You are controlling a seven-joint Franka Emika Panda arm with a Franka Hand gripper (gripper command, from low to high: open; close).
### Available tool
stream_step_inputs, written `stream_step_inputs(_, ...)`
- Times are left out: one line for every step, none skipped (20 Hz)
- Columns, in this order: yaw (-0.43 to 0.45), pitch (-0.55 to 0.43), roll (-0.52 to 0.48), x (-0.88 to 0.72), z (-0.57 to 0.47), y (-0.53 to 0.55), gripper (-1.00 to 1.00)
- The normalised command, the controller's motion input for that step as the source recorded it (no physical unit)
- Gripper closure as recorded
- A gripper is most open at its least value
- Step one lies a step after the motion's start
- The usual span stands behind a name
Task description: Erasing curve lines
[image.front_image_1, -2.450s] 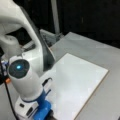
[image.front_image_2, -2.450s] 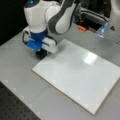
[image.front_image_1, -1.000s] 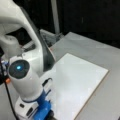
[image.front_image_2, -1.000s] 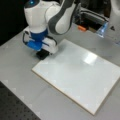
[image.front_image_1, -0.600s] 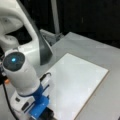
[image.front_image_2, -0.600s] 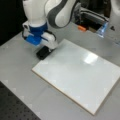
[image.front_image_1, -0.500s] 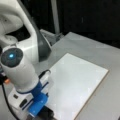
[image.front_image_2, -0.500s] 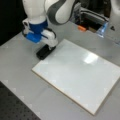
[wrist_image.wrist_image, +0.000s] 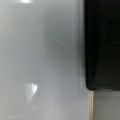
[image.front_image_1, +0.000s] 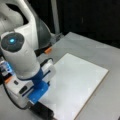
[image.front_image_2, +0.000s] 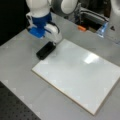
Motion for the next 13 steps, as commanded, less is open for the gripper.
stream_step_inputs(0.01,-0.002,-0.133,-0.32,0.02,0.58,-1.0)
stream_step_inputs(0.015,-0.016,-0.137,-0.31,0.0,0.5,-1.0)
stream_step_inputs(0.02,-0.027,-0.139,-0.29,-0.03,0.42,-1.0)
stream_step_inputs(-0.029,-0.115,-0.103,-0.27,-0.05,0.35,-1.0)
stream_step_inputs(-0.026,-0.172,-0.078,-0.26,-0.07,0.28,-1.0)
stream_step_inputs(-0.017,-0.162,-0.084,-0.25,-0.07,0.23,-1.0)
stream_step_inputs(-0.015,-0.161,-0.083,-0.23,-0.06,0.18,-1.0)
stream_step_inputs(0.011,-0.088,-0.119,-0.21,-0.06,0.13,-1.0)
stream_step_inputs(0.024,-0.079,-0.149,-0.18,-0.06,0.1,-1.0)
stream_step_inputs(0.022,-0.077,-0.155,-0.16,-0.06,0.08,-1.0)
stream_step_inputs(0.02,-0.077,-0.156,-0.14,-0.06,0.07,-1.0)
stream_step_inputs(0.047,-0.133,-0.251,-0.12,-0.07,0.07,-1.0)
stream_step_inputs(0.054,-0.147,-0.275,-0.12,-0.07,0.08,-1.0)
